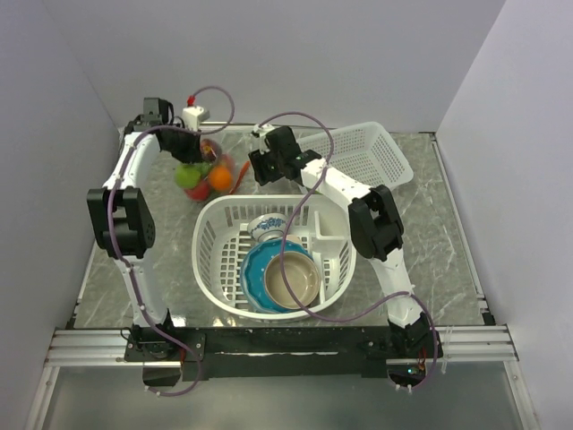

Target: Open the zip-top bag and remove the fake food

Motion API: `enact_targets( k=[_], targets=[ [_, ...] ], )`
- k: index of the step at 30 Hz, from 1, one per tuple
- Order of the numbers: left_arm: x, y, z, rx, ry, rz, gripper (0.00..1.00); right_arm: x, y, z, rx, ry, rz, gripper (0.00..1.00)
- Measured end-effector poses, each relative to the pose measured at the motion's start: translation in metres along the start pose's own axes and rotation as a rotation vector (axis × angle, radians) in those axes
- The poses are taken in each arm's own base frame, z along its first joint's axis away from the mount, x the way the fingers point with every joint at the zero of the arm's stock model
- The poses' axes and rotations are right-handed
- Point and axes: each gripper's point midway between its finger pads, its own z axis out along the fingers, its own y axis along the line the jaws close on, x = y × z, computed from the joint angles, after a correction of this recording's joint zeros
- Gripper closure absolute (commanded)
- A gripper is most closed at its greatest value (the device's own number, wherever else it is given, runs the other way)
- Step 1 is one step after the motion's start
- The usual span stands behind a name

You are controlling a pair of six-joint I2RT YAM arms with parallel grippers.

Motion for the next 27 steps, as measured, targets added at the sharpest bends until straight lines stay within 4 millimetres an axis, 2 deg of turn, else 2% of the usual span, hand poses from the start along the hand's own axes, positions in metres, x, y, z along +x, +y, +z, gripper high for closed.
enact_targets(
  k=[2,3,8,11,16,20,27],
  targets=[
    [0.033,0.013,0.016,-0.019,0.07,-0.033,0.99,-0.006,0.002,0.0,-0.011,-0.006,-0.012,0.38],
    [0.043,0.018,0.022,-0.028,0.088,-0.036,0.99,-0.01,0.003,-0.001,-0.015,-0.013,-0.016,0.37],
    [0.052,0.053,0.02,-0.145,0.1,-0.009,0.99,-0.024,0.008,-0.004,-0.041,-0.044,-0.027,0.36],
    [0.073,0.07,0.027,-0.203,0.149,0.002,0.99,-0.024,0.012,-0.003,-0.064,-0.045,-0.028,0.35],
    [0.108,0.09,0.051,-0.245,0.231,0.013,0.99,-0.027,0.018,0.006,-0.105,-0.059,-0.032,0.35],
    [0.11,0.095,0.063,-0.26,0.251,0.029,0.99,-0.022,0.023,0.017,-0.139,-0.056,-0.032,0.35],
    [0.105,0.078,0.073,-0.224,0.258,0.037,0.99,-0.022,0.038,0.018,-0.208,-0.066,-0.043,0.35]
  ],
)
